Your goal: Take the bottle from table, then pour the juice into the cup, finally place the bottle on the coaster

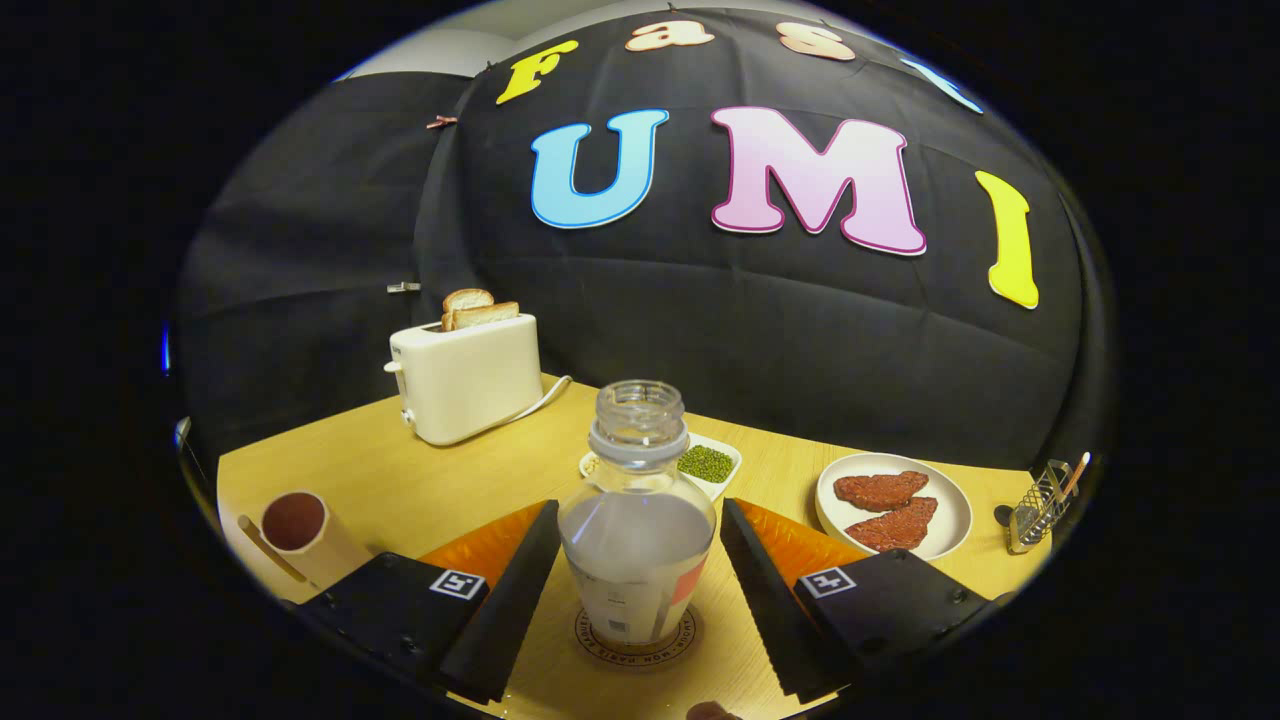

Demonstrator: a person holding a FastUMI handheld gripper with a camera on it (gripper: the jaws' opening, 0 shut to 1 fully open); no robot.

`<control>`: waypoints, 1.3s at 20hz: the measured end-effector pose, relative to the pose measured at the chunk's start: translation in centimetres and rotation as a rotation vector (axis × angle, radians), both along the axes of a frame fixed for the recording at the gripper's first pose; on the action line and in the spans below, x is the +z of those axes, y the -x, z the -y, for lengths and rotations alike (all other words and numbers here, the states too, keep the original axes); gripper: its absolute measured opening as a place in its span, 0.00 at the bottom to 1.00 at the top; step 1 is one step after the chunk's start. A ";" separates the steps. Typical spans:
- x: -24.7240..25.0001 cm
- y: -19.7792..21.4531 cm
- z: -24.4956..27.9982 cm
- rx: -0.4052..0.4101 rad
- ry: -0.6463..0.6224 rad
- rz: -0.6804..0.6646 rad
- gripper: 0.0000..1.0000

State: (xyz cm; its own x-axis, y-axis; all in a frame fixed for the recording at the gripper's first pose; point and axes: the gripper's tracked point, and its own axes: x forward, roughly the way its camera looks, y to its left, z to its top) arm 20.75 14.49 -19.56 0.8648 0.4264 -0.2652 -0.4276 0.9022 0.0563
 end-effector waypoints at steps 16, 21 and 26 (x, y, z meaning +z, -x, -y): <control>19.3 8.9 10.2 -0.232 0.055 0.205 0.98; 21.0 14.4 12.4 -0.334 0.004 0.183 0.98; 20.5 19.9 14.8 -0.410 0.024 0.166 0.97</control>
